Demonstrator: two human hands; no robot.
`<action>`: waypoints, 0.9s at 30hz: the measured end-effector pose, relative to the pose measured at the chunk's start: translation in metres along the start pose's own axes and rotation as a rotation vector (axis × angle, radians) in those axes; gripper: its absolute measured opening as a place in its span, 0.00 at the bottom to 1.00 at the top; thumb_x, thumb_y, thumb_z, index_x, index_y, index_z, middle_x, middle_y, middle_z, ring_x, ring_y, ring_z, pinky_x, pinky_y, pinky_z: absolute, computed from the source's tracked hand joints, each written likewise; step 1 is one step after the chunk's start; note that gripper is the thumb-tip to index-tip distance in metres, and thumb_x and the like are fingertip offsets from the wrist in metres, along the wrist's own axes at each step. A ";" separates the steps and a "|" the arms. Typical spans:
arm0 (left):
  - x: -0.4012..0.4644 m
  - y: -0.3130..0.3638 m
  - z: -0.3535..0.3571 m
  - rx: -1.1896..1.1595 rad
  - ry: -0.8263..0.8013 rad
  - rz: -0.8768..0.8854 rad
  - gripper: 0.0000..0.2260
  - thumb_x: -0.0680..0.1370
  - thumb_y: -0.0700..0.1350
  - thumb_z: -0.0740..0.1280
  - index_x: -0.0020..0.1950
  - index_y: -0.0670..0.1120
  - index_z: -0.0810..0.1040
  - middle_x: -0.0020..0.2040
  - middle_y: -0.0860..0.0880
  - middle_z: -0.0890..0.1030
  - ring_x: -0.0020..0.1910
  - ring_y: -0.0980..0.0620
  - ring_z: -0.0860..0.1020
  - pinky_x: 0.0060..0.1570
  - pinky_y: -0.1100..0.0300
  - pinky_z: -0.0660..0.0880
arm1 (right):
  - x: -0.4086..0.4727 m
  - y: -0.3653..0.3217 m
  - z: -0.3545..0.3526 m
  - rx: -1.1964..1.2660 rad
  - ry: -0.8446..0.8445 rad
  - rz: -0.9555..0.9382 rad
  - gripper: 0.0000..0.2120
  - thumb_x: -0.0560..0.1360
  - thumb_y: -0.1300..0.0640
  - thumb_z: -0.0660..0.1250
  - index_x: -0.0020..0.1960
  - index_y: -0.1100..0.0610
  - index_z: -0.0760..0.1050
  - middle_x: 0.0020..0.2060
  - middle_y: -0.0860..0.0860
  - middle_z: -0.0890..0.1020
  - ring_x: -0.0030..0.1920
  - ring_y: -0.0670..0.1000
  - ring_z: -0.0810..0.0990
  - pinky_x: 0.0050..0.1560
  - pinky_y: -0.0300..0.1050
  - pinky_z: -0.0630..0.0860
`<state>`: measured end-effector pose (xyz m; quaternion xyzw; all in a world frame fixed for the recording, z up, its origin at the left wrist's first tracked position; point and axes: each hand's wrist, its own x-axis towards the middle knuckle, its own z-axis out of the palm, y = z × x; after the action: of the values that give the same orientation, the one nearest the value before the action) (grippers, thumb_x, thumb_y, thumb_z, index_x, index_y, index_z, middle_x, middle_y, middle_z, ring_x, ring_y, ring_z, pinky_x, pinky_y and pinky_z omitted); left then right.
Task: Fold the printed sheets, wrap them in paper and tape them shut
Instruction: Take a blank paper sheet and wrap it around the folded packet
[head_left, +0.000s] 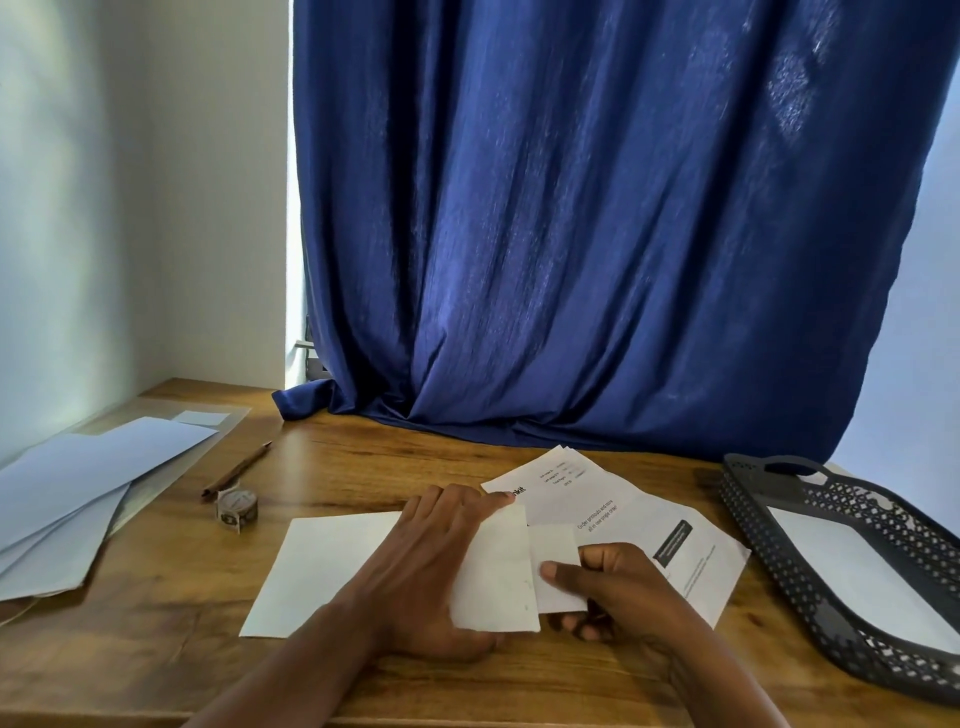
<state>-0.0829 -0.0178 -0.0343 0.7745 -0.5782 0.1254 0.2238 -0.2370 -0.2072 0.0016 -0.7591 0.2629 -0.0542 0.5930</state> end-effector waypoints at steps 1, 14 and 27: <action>0.000 0.001 -0.001 -0.005 0.011 0.007 0.51 0.66 0.78 0.68 0.79 0.63 0.45 0.73 0.58 0.59 0.64 0.59 0.60 0.69 0.59 0.63 | 0.001 0.000 0.004 0.008 -0.003 0.002 0.12 0.75 0.53 0.75 0.56 0.55 0.83 0.45 0.54 0.88 0.36 0.51 0.83 0.34 0.39 0.76; 0.000 0.001 -0.002 0.011 0.003 0.033 0.50 0.67 0.75 0.70 0.78 0.64 0.44 0.75 0.56 0.58 0.64 0.61 0.58 0.69 0.61 0.59 | 0.008 0.005 0.015 0.086 -0.015 -0.050 0.17 0.63 0.47 0.79 0.44 0.59 0.87 0.44 0.60 0.87 0.43 0.61 0.81 0.38 0.42 0.78; -0.001 -0.001 -0.003 0.023 0.054 0.073 0.50 0.66 0.72 0.73 0.78 0.62 0.47 0.73 0.55 0.61 0.63 0.61 0.58 0.65 0.61 0.58 | 0.024 -0.001 0.038 -0.177 -0.075 -0.179 0.11 0.79 0.55 0.71 0.40 0.53 0.87 0.40 0.57 0.87 0.36 0.53 0.79 0.39 0.41 0.75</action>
<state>-0.0824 -0.0153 -0.0327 0.7518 -0.5983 0.1611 0.2256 -0.2006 -0.1847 -0.0139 -0.8305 0.1753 -0.0549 0.5258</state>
